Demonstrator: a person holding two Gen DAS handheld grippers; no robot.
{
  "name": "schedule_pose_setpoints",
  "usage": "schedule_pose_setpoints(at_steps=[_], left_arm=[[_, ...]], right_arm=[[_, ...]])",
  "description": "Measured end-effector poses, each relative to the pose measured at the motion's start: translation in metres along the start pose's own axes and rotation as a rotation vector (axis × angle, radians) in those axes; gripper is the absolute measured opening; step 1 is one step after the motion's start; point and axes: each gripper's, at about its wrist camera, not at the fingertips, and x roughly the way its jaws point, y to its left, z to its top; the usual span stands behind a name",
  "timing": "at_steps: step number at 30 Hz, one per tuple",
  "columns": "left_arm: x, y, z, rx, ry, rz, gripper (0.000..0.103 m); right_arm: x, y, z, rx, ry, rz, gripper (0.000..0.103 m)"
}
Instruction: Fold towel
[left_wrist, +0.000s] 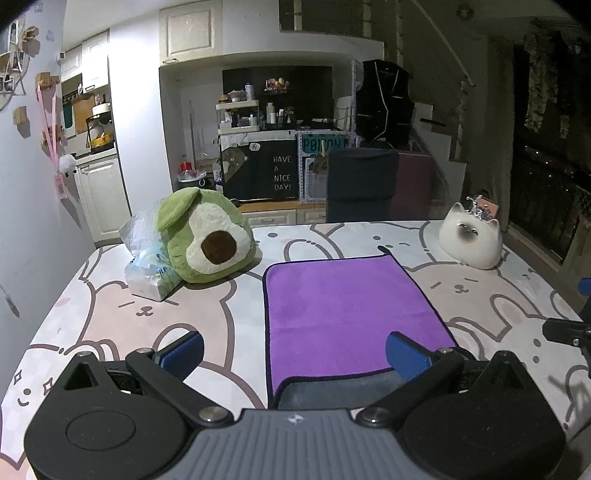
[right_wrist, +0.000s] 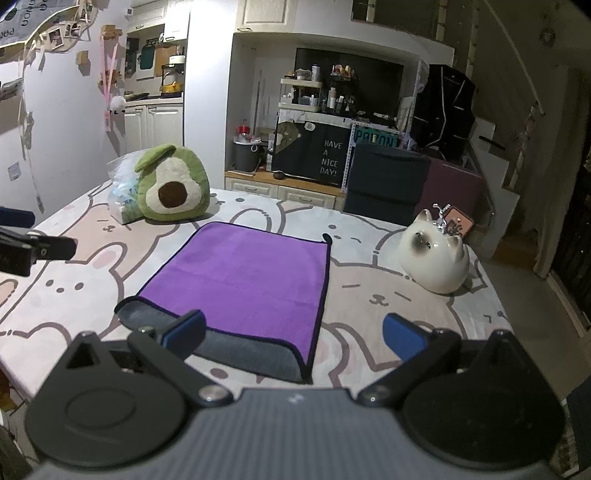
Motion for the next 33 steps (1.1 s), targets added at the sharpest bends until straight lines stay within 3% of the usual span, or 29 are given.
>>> schedule_pose_setpoints(at_steps=[16,33], left_arm=[[0.062,0.010,-0.001,0.056,0.079,-0.015,0.103],[0.118,0.029,-0.015,0.055,0.149,-0.176,0.103]], right_arm=[[0.052,-0.009,0.006,-0.015,0.014,0.023,0.103],[0.103,-0.021,0.001,0.024,0.072,0.094,0.103]])
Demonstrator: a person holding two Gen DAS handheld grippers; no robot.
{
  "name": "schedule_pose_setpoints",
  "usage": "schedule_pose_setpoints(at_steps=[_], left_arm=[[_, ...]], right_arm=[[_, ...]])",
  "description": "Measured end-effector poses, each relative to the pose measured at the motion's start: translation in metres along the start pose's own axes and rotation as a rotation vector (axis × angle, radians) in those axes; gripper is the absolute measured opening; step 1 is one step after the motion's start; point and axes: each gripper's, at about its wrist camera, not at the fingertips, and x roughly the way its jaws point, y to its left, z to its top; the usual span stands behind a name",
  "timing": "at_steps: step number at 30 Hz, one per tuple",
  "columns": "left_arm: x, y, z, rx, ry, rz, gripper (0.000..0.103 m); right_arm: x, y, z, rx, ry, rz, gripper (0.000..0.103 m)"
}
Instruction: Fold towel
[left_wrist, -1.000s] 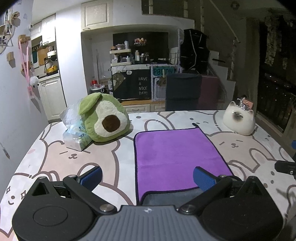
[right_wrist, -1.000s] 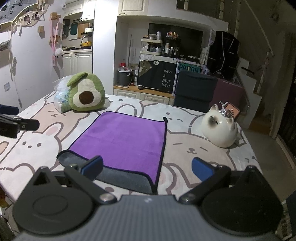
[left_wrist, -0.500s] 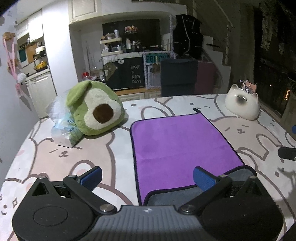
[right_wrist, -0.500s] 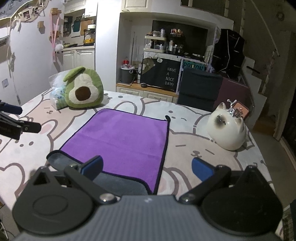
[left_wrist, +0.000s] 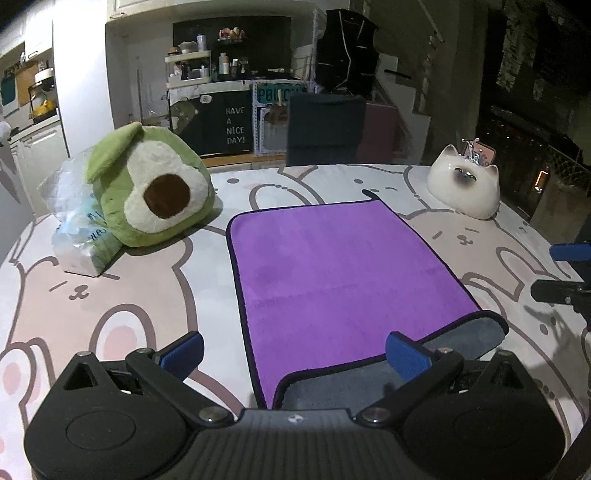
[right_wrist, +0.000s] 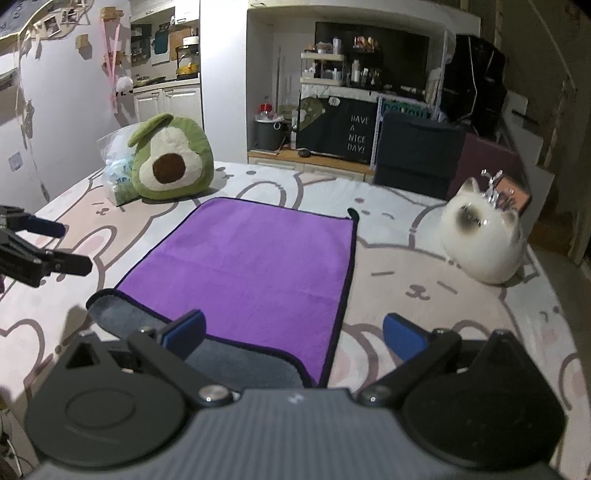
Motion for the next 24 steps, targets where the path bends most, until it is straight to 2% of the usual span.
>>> schedule_pose_setpoints(at_steps=[5,7,9,14,16,18,24], left_arm=[[0.011,0.012,-0.001,-0.007,0.007,-0.037,0.101],[0.016,0.016,-0.001,-0.015,0.018,-0.058,0.097],[0.020,0.020,-0.001,-0.027,0.038,-0.098,0.091],[0.031,0.023,-0.005,-0.028,0.105,-0.172,0.076],[0.037,0.022,-0.006,-0.020,0.134,-0.176,0.070],[0.043,0.022,-0.008,-0.015,0.166,-0.179,0.060],[0.054,0.028,-0.012,-0.026,0.224,-0.182,0.048]], right_arm=[[0.017,-0.006,0.000,-0.003,0.004,0.008,0.103],[0.024,-0.010,-0.001,-0.010,-0.003,0.036,0.103],[0.028,-0.014,-0.004,-0.014,-0.025,0.063,0.103],[0.042,-0.020,-0.006,-0.038,0.001,0.094,0.103],[0.048,-0.023,-0.009,-0.043,0.018,0.120,0.103],[0.053,-0.026,-0.011,-0.047,0.031,0.145,0.103],[0.066,-0.044,-0.013,0.017,0.066,0.151,0.103]])
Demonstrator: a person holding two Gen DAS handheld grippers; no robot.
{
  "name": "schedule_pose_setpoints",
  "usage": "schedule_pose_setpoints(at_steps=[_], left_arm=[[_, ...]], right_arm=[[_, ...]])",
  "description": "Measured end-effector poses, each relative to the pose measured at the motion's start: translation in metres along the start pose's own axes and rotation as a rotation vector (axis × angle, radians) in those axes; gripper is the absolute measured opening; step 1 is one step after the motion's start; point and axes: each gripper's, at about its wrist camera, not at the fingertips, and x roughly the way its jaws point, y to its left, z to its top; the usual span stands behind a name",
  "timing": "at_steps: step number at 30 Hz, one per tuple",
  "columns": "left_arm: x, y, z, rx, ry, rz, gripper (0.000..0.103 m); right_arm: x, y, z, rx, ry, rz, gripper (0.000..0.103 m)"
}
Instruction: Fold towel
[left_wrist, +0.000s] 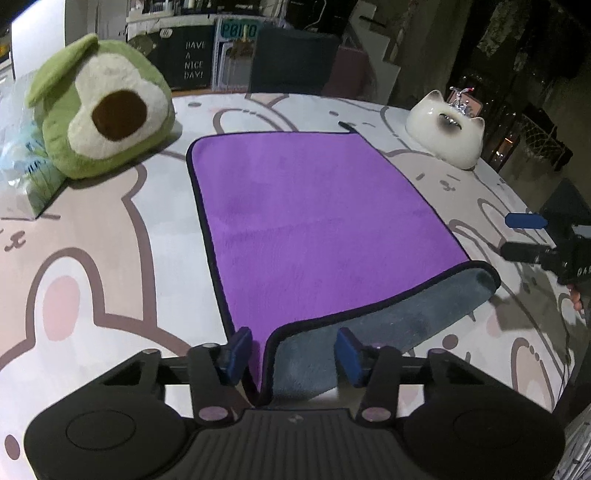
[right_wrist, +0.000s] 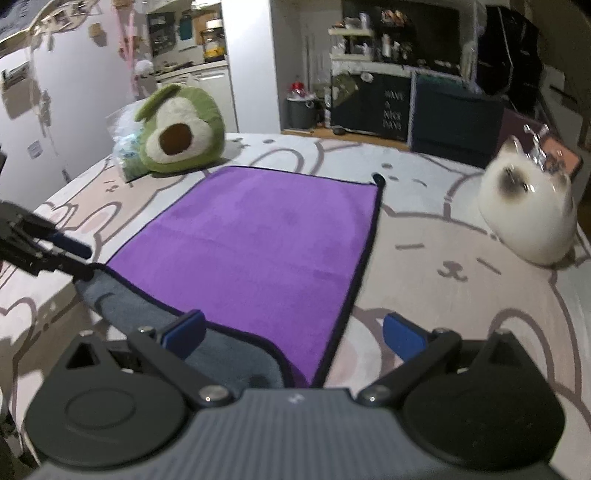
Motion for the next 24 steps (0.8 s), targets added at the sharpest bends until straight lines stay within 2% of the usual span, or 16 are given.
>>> schedule_pose_setpoints(at_steps=[4,5,9,12,16,24], left_arm=[[0.005,0.006,0.002,-0.025,0.015,0.000,0.040],[0.006,0.009,0.003,-0.032,0.020,0.000,0.037],[0.009,0.016,0.005,-0.059,0.037,-0.008,0.022],[0.009,0.018,0.006,-0.068,0.047,-0.013,0.017],[0.009,0.019,0.005,-0.065,0.066,-0.033,0.016],[0.012,0.016,0.002,-0.040,0.113,-0.029,0.008]], right_arm=[[0.005,-0.017,0.002,0.073,0.028,0.065,0.102],[0.008,-0.019,0.003,0.081,0.049,0.068,0.099],[0.020,-0.025,0.000,0.094,0.128,0.109,0.072],[0.029,-0.022,-0.004,0.071,0.178,0.127,0.063],[0.037,-0.018,-0.007,0.048,0.210,0.152,0.059],[0.039,-0.008,-0.012,0.008,0.268,0.184,0.028]])
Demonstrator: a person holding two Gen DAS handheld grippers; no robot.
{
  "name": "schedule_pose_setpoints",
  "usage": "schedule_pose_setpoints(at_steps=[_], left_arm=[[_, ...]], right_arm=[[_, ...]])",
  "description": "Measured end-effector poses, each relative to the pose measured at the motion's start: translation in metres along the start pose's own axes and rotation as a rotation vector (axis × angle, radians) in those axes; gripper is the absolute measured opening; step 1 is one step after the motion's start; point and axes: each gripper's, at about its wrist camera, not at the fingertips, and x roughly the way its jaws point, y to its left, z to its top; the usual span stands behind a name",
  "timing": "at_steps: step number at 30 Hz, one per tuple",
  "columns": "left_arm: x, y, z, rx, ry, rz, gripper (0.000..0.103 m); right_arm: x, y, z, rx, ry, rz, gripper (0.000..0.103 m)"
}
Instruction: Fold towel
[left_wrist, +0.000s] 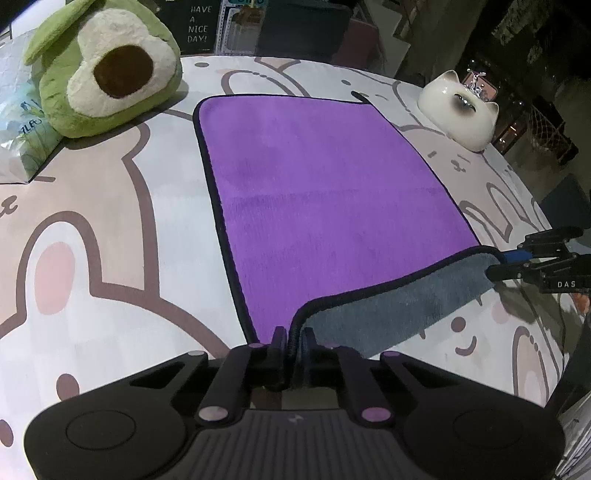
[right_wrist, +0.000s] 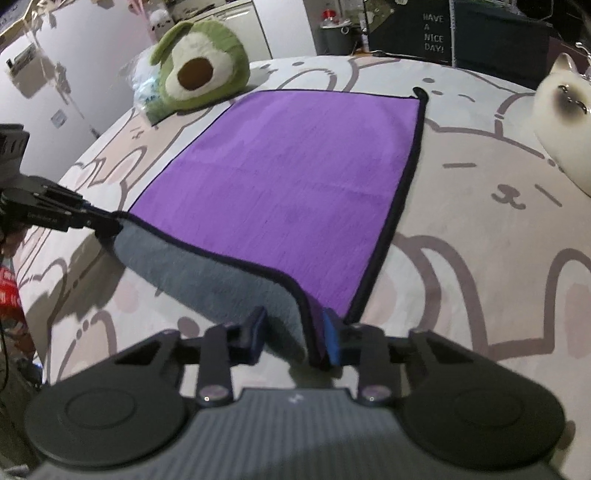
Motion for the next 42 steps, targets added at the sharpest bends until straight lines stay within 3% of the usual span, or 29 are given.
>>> schedule_pose_setpoints(at_steps=[6,9,16,25,32,42], left_arm=[[-0.002,-0.002,-0.002,0.020,0.013,0.006,0.007],[-0.001,-0.003,-0.003,0.033,0.025,0.011,0.007],[0.003,-0.006,-0.005,0.051,0.055,0.027,0.007],[-0.003,-0.011,-0.005,0.079,0.021,0.055,0.005],[-0.020,-0.014,0.002,0.057,-0.076,0.084,0.005],[-0.045,-0.023,0.018,0.034,-0.245,0.128,0.005]], right_arm=[[-0.002,0.003,-0.004,-0.034,0.023,-0.018,0.012],[-0.004,0.004,-0.005,-0.045,0.029,-0.018,0.009],[-0.002,0.009,-0.006,-0.071,0.042,-0.029,0.008],[-0.006,0.010,-0.005,-0.071,0.030,-0.034,0.006],[-0.018,0.008,-0.001,-0.042,-0.030,-0.039,0.006],[-0.048,0.007,0.016,0.015,-0.204,-0.090,0.006]])
